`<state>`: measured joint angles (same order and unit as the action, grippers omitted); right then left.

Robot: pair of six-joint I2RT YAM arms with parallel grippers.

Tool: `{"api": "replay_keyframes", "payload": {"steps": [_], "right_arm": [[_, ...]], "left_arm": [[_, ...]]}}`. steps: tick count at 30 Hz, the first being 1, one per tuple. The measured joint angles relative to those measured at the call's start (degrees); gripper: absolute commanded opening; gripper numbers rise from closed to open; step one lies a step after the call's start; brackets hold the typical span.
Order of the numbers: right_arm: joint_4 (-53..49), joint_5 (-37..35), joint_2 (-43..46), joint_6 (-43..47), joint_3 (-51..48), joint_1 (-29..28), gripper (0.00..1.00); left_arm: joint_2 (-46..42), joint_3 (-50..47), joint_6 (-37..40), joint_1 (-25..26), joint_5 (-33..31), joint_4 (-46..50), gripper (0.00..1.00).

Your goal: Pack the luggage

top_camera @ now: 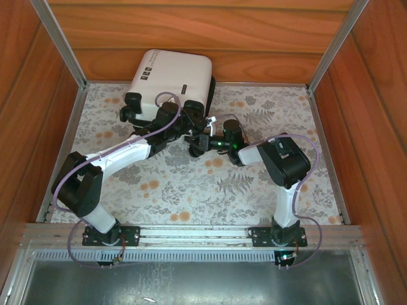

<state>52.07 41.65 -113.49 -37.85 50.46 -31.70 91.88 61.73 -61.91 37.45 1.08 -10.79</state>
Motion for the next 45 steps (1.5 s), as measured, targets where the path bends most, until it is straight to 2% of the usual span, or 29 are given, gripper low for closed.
{"api": "replay_keyframes", "payload": {"steps": [6,10,20,25,34,45], "right_arm": [[-0.46,0.13,0.61,-0.48,0.52,0.31,0.15],[-0.39,-0.24,0.83,-0.50,1.29,0.63,0.00],[-7.74,-0.13,2.95,-1.22,2.12,0.59,0.00],[-19.34,-3.02,8.55,5.18,2.12,-0.48,0.00],[-41.59,-12.72,15.47,21.55,4.96,-0.92,0.00],[-51.23,-19.50,18.60,36.72,6.58,-2.51,0.00]], "left_arm": [[-0.52,-0.85,0.37,0.02,0.07,-0.44,0.00],[-0.68,-1.07,0.55,0.02,0.09,-0.66,0.00],[-4.72,-5.84,2.97,-1.07,1.42,-2.29,0.00],[-8.31,-7.15,6.49,-1.40,2.91,0.85,0.00],[-10.05,-4.44,17.22,-1.86,3.96,11.89,0.00],[-19.21,-7.50,29.73,-2.58,6.05,22.21,0.00]]}}
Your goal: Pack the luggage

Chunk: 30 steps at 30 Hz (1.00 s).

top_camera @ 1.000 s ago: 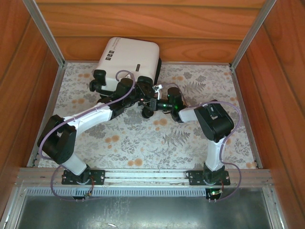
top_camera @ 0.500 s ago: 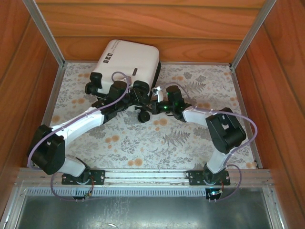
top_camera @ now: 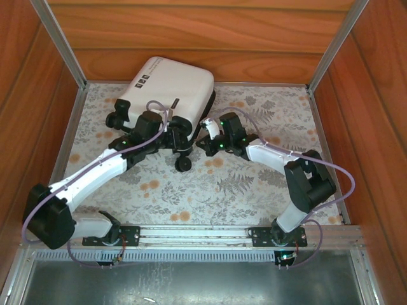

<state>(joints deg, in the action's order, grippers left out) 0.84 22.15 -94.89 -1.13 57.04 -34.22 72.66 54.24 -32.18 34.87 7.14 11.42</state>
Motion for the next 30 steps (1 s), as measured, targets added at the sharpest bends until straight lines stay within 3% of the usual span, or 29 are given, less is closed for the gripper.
{"api": "replay_keyframes", "payload": {"steps": [9,23,30], "right_arm": [[-8.48,-0.09,-2.49,5.53,7.02,2.97,0.00],[-11.96,-2.71,-9.44,-0.04,14.67,21.42,0.00],[-21.62,4.31,-15.10,0.87,23.04,27.28,0.00]], "left_arm": [[-9.75,-4.46,13.90,0.22,1.70,6.05,0.00],[-15.39,-6.54,37.70,3.41,2.38,12.90,0.00],[-17.35,-6.82,52.28,3.41,4.17,16.28,0.00]]}}
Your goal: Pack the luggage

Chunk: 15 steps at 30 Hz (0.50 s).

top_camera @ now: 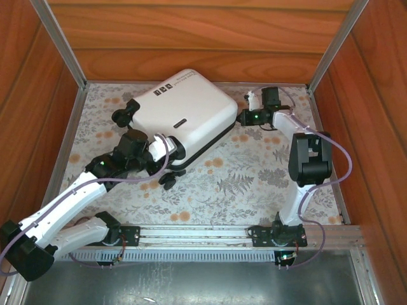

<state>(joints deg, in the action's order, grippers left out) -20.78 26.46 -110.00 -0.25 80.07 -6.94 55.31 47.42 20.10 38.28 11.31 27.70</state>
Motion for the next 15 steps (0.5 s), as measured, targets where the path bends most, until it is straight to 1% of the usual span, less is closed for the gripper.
{"api": "replay_keyframes", "payload": {"steps": [4,8,11,15], "right_arm": [[-3.63,5.73,-2.75,1.40,3.23,1.77,0.00],[-6.32,11.72,-6.88,5.03,7.65,2.80,0.00],[-8.02,15.54,-10.67,7.82,12.04,2.91,0.00],[-9.60,19.71,-16.22,9.68,18.95,2.91,0.00]], "left_arm": [[-1.09,-0.92,6.10,-0.02,0.09,-0.35,0.00],[-3.52,-2.84,13.03,0.22,-0.70,-1.22,0.00],[-4.33,-3.23,17.75,1.88,-3.85,-1.05,0.00],[-3.72,-3.23,21.84,4.15,-8.22,-1.90,0.00]]}}
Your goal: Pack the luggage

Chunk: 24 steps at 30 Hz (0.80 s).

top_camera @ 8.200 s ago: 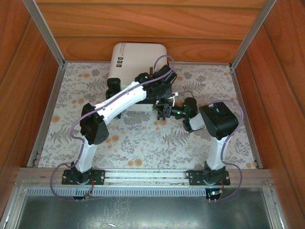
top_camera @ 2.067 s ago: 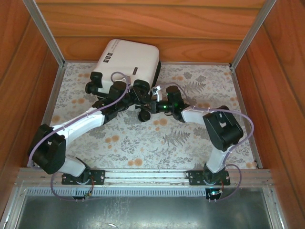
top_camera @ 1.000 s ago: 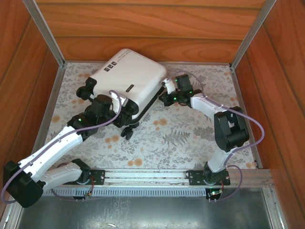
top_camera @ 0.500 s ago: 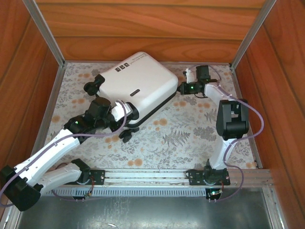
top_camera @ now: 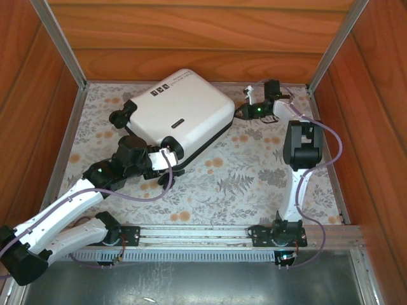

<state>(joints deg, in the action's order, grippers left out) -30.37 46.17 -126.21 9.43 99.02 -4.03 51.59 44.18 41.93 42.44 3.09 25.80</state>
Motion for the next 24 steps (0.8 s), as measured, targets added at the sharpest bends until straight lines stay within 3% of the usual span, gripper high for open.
{"api": "replay_keyframes", "payload": {"steps": [4,13,24], "right_arm": [[0.76,2.95,-4.00,1.55,4.59,-0.09,0.00],[2.80,2.21,-8.26,4.83,10.88,-2.12,0.00],[12.83,3.45,-11.72,-1.81,12.94,-5.11,0.01]], "left_arm": [[1.22,0.02,2.51,1.99,-3.28,-1.62,0.00],[1.42,-0.46,7.13,4.26,-7.58,-3.19,0.00],[-0.96,-2.78,10.82,4.48,-7.74,-5.49,0.00]]}}
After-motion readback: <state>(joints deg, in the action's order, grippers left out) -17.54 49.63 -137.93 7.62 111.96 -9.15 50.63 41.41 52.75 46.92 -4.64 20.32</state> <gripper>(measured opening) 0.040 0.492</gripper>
